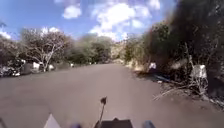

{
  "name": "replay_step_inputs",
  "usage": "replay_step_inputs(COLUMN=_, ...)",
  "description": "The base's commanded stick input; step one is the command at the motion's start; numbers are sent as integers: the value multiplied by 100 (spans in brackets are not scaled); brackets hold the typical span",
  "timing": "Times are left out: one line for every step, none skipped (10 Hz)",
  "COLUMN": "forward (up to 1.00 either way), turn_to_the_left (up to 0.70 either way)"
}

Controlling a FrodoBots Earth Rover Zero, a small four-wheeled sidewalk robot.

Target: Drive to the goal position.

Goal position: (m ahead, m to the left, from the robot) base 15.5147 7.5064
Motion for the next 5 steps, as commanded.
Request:
replay_step_inputs(forward=70, turn_to_the_left=0)
replay_step_inputs(forward=70, turn_to_the_left=0)
replay_step_inputs(forward=70, turn_to_the_left=-17)
replay_step_inputs(forward=70, turn_to_the_left=-25)
replay_step_inputs(forward=70, turn_to_the_left=-32)
